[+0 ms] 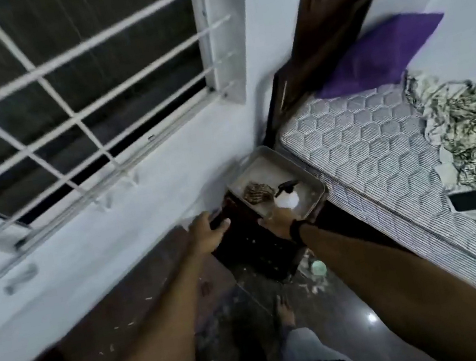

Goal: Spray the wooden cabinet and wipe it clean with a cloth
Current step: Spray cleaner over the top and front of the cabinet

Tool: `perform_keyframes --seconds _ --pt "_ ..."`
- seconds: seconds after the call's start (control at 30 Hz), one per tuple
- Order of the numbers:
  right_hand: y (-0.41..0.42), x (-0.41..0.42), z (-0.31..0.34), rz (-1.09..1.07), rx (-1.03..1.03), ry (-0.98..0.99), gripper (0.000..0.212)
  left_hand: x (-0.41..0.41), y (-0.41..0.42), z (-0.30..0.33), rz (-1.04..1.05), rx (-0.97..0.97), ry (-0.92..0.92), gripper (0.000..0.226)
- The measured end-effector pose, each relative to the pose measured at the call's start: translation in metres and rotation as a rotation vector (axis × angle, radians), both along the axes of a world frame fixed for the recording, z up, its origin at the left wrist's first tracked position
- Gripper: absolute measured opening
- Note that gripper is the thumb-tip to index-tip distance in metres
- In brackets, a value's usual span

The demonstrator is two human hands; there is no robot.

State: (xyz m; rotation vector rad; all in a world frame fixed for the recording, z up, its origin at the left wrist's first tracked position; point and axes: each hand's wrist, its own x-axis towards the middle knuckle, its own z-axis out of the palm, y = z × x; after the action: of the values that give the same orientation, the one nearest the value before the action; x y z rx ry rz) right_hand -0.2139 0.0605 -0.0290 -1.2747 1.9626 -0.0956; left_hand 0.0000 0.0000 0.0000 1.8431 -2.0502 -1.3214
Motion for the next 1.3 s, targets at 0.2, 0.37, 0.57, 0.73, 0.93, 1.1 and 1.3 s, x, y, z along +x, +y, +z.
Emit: perform_keyframes --seconds 0.2,0.37,0.57,0.73,0.93,1.1,1.3 --pt "-0.013 -0.11 -0.096 -0.245 0.162 -0.082 0.06 -0.11 0.004 -0.069 -0.045 0.26 -0.028 0.077" --pt "-0.048 -0.151 -0.14 -0.333 0.005 -0.135 0.08 -0.165 -0.004 -0.126 -0.026 0.3 0.022 0.069" --pt "-0.087 -0.179 -0.201 -0.195 -0.097 -0.287 0.072 -0.189 -0.012 -0.178 0.065 0.34 0.051 0.067" --pt "-0.091 -0.175 -0.202 -0.179 -0.122 -0.253 0.038 -0.19 -0.012 -0.191 0.113 0.38 0.087 0.073" --pt "-0.078 -0.138 -0.143 -0.156 -0.284 -0.131 0.039 -0.169 -0.005 -0.174 0.202 0.313 0.243 0.095" --pt "-0.068 -0.053 -0.099 -0.016 -0.32 -0.181 0.041 -0.129 0.02 -0.161 0.402 0.136 0.357 0.102" --pt "-0.044 0.082 -0.112 0.105 -0.151 -0.368 0.067 -0.015 0.078 -0.156 0.717 0.146 0.262 0.089"
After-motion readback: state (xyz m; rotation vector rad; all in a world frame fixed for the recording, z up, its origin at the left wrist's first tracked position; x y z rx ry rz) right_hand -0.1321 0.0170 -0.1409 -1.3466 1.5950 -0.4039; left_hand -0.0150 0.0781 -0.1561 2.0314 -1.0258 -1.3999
